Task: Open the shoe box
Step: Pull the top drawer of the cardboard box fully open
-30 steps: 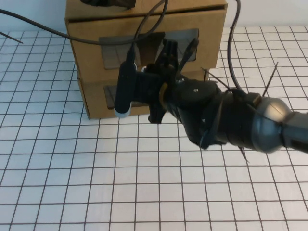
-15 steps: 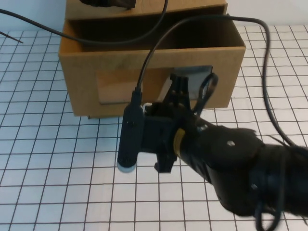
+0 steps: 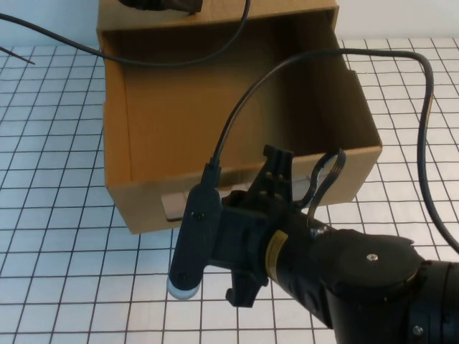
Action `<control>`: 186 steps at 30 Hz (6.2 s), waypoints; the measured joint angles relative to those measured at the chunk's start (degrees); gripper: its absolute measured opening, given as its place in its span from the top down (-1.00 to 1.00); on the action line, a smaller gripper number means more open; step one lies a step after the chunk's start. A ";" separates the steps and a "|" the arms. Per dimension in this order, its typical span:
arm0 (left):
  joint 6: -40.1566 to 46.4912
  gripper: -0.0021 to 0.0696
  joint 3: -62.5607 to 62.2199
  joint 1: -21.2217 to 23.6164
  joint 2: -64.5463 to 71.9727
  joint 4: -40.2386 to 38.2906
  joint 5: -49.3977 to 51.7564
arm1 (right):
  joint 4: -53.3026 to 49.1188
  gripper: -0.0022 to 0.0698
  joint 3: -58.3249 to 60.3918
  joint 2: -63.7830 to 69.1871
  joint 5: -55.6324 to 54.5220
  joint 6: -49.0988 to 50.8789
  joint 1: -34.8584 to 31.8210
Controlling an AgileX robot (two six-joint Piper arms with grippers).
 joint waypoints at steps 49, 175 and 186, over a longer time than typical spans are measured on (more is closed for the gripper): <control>15.91 0.95 73.73 -0.47 -71.10 6.23 -46.85 | 49.48 0.98 -0.02 -42.98 24.86 -13.77 -43.68; 16.39 0.95 123.94 -0.47 -107.70 -3.80 -68.78 | 79.21 0.98 60.69 -86.47 -12.07 -39.85 -62.47; -0.90 0.95 123.94 10.78 -111.72 20.21 -66.83 | 79.21 0.98 60.69 -86.47 -12.07 -39.85 -62.47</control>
